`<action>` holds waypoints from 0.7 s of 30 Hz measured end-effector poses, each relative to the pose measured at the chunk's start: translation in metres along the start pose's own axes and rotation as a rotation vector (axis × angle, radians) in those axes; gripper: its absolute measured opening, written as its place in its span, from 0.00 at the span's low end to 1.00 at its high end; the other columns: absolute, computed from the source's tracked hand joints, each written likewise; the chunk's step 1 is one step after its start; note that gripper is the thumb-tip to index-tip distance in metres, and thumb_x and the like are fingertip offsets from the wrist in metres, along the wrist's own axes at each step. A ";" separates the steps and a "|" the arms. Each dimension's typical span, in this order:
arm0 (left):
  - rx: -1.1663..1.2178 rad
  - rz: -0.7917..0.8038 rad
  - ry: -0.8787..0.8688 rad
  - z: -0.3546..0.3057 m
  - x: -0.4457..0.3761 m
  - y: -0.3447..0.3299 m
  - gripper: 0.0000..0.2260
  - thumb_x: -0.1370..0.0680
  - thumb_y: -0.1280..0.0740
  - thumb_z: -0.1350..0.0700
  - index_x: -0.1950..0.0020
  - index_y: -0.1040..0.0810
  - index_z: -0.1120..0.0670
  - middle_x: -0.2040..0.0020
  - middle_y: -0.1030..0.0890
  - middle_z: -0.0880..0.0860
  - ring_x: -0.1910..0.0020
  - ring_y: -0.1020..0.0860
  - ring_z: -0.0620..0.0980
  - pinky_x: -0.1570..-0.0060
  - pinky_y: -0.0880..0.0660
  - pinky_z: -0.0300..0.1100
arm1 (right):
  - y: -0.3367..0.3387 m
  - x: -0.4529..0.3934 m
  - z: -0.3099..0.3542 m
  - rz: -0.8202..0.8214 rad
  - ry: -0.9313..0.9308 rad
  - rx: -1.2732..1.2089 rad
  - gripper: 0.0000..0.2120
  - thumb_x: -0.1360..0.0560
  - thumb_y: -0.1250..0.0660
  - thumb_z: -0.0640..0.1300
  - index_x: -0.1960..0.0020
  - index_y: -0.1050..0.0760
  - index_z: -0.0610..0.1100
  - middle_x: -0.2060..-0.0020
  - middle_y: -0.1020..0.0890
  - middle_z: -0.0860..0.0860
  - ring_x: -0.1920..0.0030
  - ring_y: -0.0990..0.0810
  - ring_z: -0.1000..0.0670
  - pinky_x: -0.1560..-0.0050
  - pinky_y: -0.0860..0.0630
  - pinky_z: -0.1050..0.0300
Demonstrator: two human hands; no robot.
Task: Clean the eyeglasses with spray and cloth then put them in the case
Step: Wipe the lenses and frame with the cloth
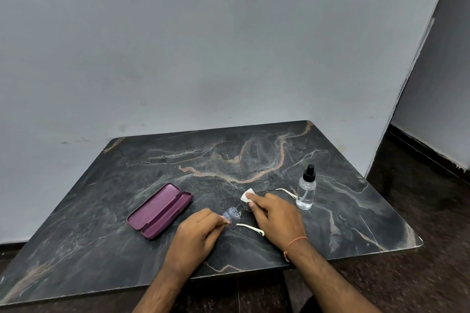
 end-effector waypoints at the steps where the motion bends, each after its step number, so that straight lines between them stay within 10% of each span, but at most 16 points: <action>1: 0.000 0.001 -0.001 0.000 0.000 0.000 0.08 0.17 0.32 0.50 0.52 0.16 0.51 0.56 0.17 0.45 0.56 0.18 0.42 0.50 0.25 0.31 | 0.000 0.001 0.001 0.006 0.012 -0.010 0.16 0.17 0.39 0.63 0.30 0.24 0.70 0.61 0.25 0.57 0.51 0.18 0.55 0.54 0.23 0.53; 21: -0.004 -0.006 0.008 0.000 0.001 0.001 0.08 0.18 0.32 0.51 0.52 0.15 0.52 0.54 0.16 0.45 0.54 0.16 0.43 0.50 0.22 0.37 | 0.002 0.002 0.000 -0.012 -0.003 0.011 0.14 0.17 0.38 0.59 0.35 0.19 0.65 0.63 0.24 0.55 0.55 0.18 0.52 0.57 0.23 0.51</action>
Point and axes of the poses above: each hand's wrist, its own x-axis away from the middle knuckle, its own y-axis out of the back of the hand, z = x × y, the point moved 8 cm from there along -x, towards the middle knuckle
